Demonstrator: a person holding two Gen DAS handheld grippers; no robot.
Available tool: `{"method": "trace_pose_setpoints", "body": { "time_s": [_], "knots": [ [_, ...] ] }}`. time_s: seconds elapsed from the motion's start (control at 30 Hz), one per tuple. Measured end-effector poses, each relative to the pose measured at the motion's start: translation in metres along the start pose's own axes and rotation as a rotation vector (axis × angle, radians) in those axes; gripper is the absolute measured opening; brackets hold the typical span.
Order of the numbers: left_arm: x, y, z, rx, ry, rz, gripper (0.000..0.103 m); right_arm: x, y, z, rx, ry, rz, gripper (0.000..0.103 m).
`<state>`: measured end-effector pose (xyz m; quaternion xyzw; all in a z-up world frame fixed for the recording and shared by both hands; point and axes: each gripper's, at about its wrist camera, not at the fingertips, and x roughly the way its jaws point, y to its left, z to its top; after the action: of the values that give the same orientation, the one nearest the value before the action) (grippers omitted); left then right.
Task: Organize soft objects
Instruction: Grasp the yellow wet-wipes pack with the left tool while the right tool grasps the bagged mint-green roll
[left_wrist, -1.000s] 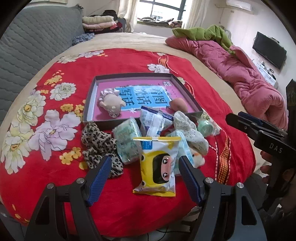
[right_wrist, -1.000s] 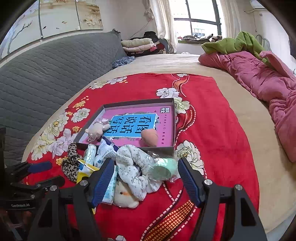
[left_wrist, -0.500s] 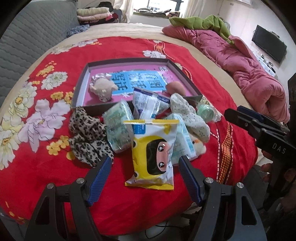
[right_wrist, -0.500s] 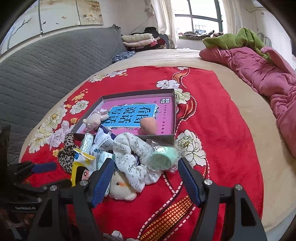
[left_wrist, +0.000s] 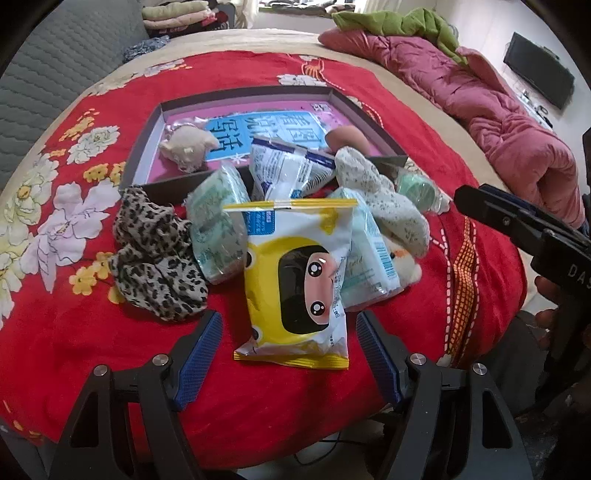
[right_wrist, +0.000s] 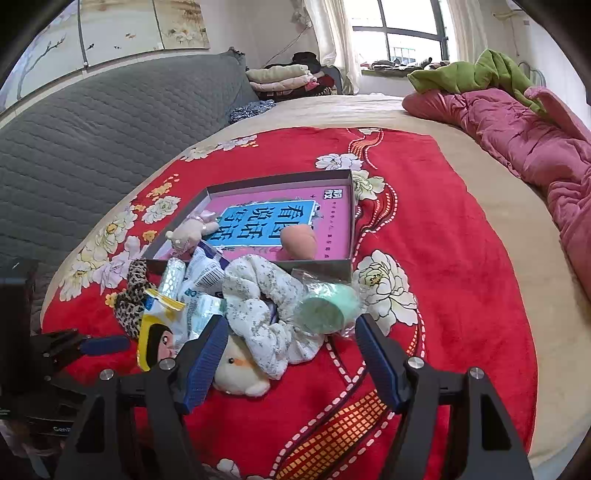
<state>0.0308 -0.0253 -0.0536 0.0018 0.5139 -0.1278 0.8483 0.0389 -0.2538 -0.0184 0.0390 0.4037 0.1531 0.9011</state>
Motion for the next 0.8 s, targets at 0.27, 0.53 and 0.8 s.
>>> {"method": "trace_pose_setpoints", "body": {
  "time_s": [0.27,0.53,0.8],
  "knots": [
    [0.016,-0.005,-0.001,0.013,0.027,0.025,0.076,0.008,-0.006,-0.002,0.007,0.001,0.011,0.071],
    [0.028,-0.003,0.002,-0.007,0.038,0.020,0.076,0.020,-0.007,-0.003,0.002,0.014,0.000,0.071],
    [0.033,0.002,0.003,-0.028,0.035,0.005,0.076,0.041,-0.011,0.000,0.026,0.028,-0.039,0.071]
  ]
}}
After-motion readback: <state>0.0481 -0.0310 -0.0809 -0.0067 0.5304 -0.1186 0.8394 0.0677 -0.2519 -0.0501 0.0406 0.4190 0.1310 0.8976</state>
